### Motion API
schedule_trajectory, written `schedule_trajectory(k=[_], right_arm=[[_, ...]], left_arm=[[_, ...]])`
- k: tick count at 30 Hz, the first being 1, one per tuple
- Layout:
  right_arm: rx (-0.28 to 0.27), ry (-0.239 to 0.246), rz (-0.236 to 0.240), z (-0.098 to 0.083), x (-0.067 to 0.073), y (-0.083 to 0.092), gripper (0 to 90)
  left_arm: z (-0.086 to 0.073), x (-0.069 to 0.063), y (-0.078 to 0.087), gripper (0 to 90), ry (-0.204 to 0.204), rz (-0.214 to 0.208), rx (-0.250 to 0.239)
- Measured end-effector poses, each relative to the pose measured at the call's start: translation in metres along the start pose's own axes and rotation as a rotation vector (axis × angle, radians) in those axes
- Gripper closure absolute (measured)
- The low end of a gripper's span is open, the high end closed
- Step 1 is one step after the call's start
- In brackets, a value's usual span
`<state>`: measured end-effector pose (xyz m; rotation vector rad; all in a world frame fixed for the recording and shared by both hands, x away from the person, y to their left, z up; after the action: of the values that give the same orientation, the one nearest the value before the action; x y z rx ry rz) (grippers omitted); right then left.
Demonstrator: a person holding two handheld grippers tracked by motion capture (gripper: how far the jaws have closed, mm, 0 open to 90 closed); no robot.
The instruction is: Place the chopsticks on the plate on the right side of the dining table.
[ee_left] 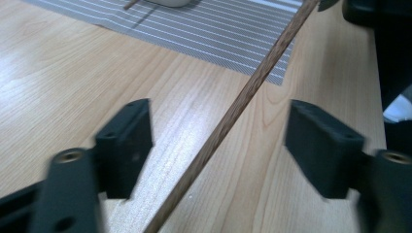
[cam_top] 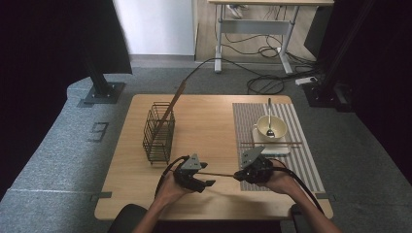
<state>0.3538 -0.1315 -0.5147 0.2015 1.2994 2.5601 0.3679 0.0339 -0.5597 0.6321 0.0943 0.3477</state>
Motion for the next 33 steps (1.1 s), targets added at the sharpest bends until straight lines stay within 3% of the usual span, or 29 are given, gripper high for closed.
schedule_trajectory(k=[3, 10, 17, 21, 33], right_arm=[[-0.004, -0.010, -0.007, -0.003, -0.003, 0.002, 82.7], [-0.013, -0.047, -0.039, -0.010, -0.011, 0.011, 82.7], [-0.039, -0.080, -0.072, -0.014, -0.020, 0.022, 82.7], [-0.049, -0.101, -0.093, -0.017, -0.026, 0.026, 82.7], [-0.082, -0.212, -0.170, -0.033, -0.051, 0.036, 82.7]], left_arm=[[-0.001, 0.004, -0.001, 13.9, 0.034, 0.021, -0.010], [-0.005, 0.012, -0.001, 0.0, 0.064, 0.076, 0.004], [-0.012, 0.021, -0.001, 0.0, 0.123, 0.107, -0.013], [-0.017, 0.022, -0.004, 0.0, 0.146, 0.095, -0.002], [-0.031, 0.016, -0.020, 0.0, 0.115, 0.071, 0.093]])
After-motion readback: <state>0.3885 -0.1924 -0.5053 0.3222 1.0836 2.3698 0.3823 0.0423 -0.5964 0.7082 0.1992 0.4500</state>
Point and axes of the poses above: each handheld gripper's, and its own axes: y roughly backward along the jaws, z roughly out of its top, x roughly to its left, the point moved 8 cm from there along -y, roughly forward along the jaws, and after that the axes turned 5 degrees about -y, right-handed, at the moved point
